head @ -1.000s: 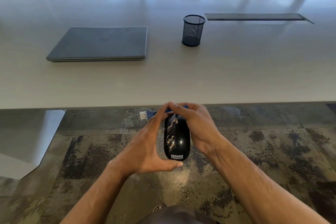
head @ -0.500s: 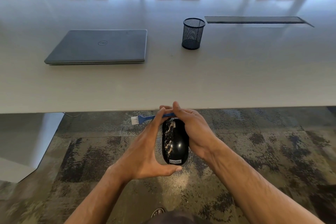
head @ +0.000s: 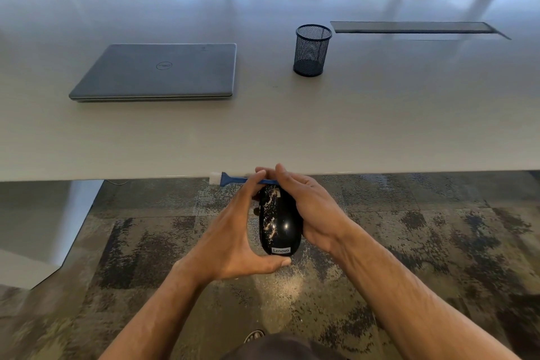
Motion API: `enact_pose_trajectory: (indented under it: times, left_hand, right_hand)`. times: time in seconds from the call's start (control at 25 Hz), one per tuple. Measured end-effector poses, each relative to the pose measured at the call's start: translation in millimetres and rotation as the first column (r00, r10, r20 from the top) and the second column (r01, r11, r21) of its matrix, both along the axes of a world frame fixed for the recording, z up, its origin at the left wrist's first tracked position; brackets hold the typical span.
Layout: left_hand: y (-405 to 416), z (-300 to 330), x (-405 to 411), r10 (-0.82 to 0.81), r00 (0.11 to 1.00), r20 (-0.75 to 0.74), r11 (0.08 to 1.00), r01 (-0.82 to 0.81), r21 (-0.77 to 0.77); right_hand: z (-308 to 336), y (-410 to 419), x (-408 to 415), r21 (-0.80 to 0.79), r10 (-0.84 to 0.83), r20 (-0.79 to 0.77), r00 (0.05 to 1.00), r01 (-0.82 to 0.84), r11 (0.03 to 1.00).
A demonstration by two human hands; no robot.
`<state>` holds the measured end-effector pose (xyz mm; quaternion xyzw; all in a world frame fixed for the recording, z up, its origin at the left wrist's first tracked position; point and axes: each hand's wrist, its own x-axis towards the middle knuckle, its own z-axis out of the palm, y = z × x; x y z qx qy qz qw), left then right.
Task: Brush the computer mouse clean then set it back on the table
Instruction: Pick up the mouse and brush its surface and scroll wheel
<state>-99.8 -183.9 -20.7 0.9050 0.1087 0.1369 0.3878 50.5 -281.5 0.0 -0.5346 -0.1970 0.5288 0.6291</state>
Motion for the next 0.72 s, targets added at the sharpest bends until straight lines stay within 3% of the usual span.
enact_pose_trajectory:
  times: [0.4,0.72]
  left_hand:
    - [10.8,-2.0,5.2,0.059,0.998,-0.017,0.998,-0.059,-0.034]
    - [19.9,-6.7,8.4,0.066,0.996,-0.057,0.996,-0.069,-0.053]
  right_hand:
    - [-17.7,-16.2,13.5,0.137,0.098,-0.1,0.99,-0.083,0.987]
    - [-26.8,-28.4,15.8,0.097,0.188,0.107,0.976,-0.198,0.975]
